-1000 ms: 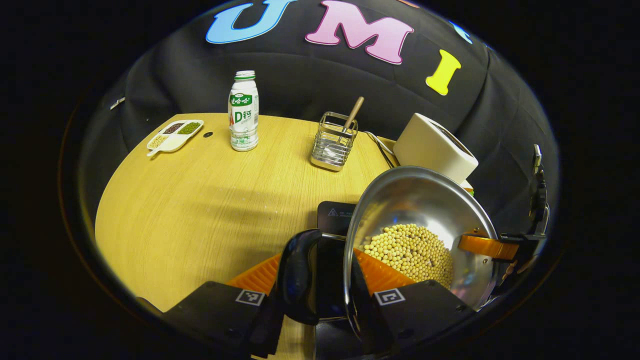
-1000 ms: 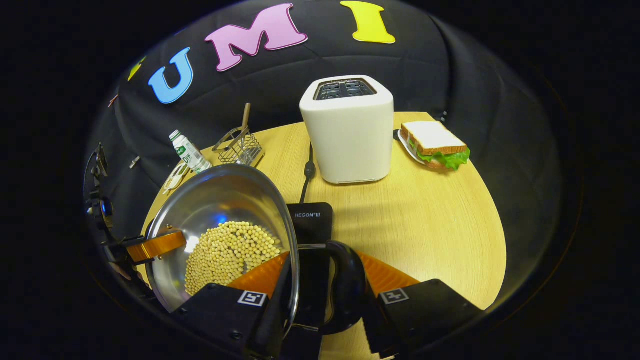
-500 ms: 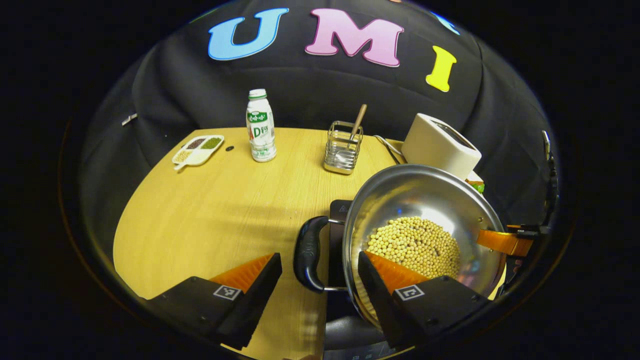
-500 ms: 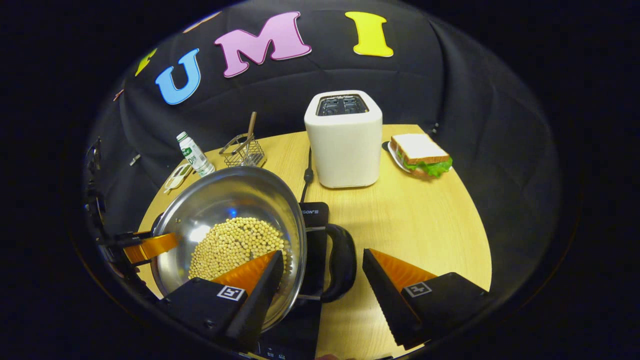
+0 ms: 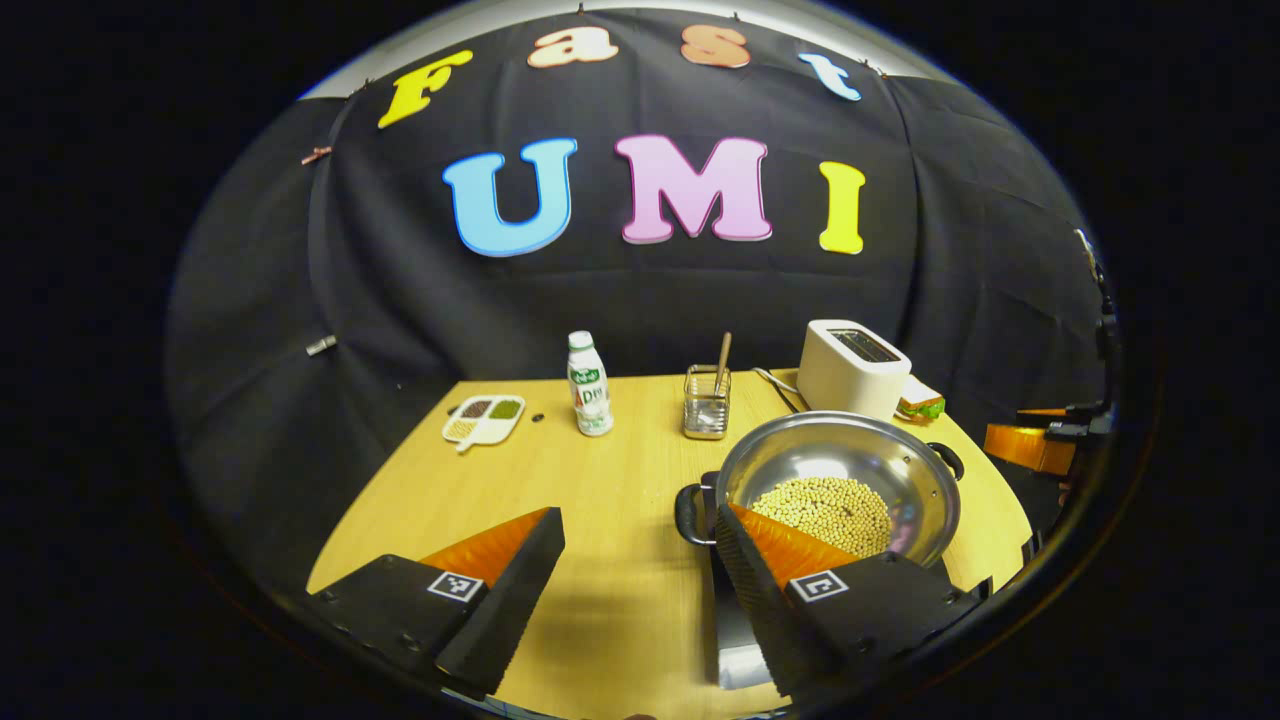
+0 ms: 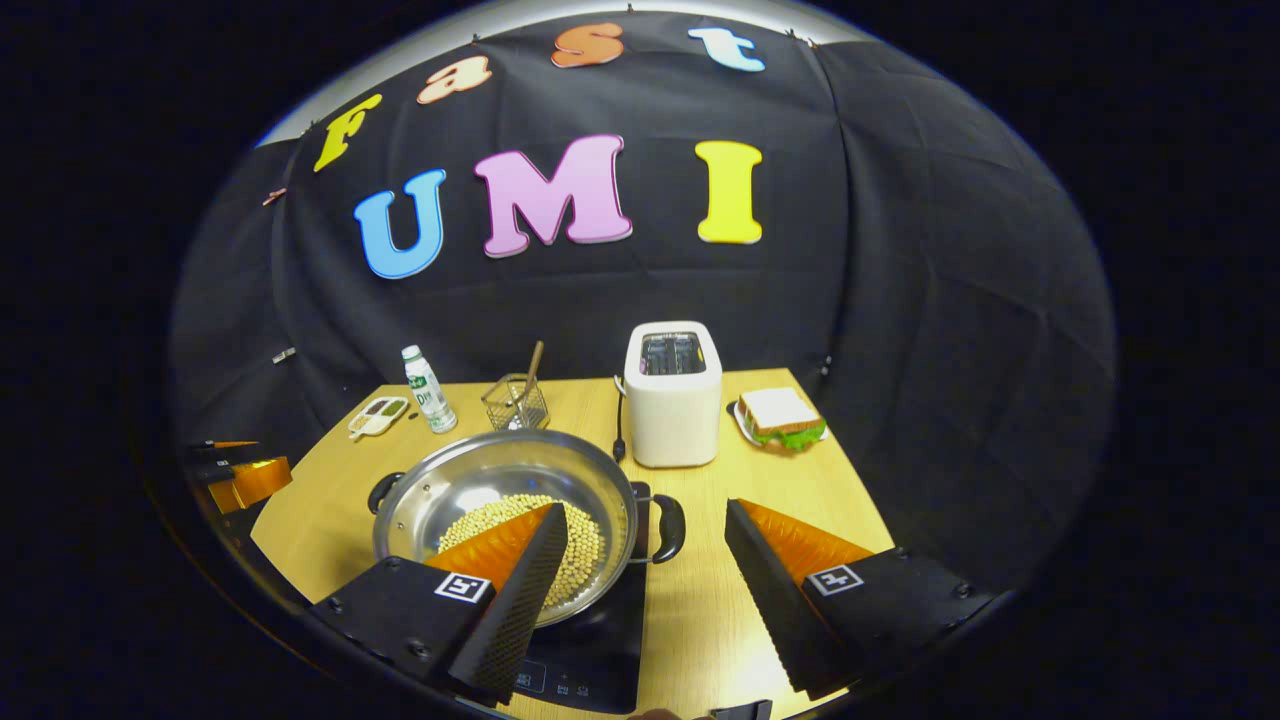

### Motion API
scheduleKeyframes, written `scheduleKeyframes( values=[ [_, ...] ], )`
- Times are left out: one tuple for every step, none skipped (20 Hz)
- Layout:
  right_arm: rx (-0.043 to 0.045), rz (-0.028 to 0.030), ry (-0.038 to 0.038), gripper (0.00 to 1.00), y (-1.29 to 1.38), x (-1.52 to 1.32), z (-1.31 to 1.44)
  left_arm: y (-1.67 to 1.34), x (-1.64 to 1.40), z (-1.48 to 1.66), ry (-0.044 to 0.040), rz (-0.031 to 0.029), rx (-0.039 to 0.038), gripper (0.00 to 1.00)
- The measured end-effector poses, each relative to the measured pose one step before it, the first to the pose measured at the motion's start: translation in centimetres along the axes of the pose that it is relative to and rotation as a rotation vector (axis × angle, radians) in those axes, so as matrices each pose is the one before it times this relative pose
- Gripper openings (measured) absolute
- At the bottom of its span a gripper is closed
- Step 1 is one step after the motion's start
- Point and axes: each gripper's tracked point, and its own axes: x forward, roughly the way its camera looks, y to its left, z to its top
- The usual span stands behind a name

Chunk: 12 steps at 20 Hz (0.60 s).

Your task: First push the handle of the pot to place it horizontally, then grasp the pot with both hands and set it on the induction cooktop.

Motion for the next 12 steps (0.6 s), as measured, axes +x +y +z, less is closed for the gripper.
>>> scheduleKeyframes(
  values=[
    [-0.00358,-0.02055,-0.03504,0.98,-0.222,-1.491,0.855,0.543,-1.852,0.515,-0.02801,0.00401,-0.0061,0.95],
    [0.00151,-0.02348,-0.03304,0.98,-0.198,-1.395,0.829,0.442,-1.771,0.505,-0.02711,0.00358,-0.01247,0.96],
    [0.00372,-0.0158,-0.0405,0.99,0.059,-1.364,0.883,0.432,-1.76,0.492,-0.02927,0.00119,-0.01639,0.95],
    [0.00253,-0.00876,-0.03955,0.99,0.184,-1.19,0.82,0.356,-1.651,0.454,-0.02981,-0.00256,-0.01655,0.95],
    [0.00021,-0.00053,-0.03347,0.99,0.28,-1.354,0.585,0.393,-1.522,0.553,-0.03472,-0.00023,-0.0138,0.95],
    [-0.0044,0.00165,-0.02408,0.98,0.279,-1.337,0.344,0.464,-1.531,0.396,-0.0288,0.00396,-0.0063,0.95],
    [-0.00411,0.00564,-0.01645,0.99,0.213,-1.246,0.082,0.593,-1.511,0.318,-0.02794,0.00945,-0.00077,0.95],
    [-0.00524,0.0067,-0.01397,0.99,0.208,-1.227,0.226,0.411,-1.23,0.397,-0.02875,0.0125,0.00369,0.95],
    [-0.00275,-0.0004,-0.00887,0.99,-0.001,-1.189,0.035,0.466,-1.296,0.389,-0.02489,0.01569,0.00521,0.95],
    [-0.00088,-0.00491,-0.01071,0.99,0.01,-1.082,0.129,0.406,-1.311,0.354,-0.02151,0.01555,0.00227,0.95],
    [0.0009,-0.0078,-0.01672,0.98,-0.115,-1.114,0.153,0.261,-1.513,0.22,-0.02173,0.01156,-0.00189,0.95],
    [-0.00082,-0.00645,-0.01754,0.98,-0.368,-1.405,0.234,-0.17,-1.403,0.37,-0.02463,-0.00178,-0.00479,0.95]
  ],
)
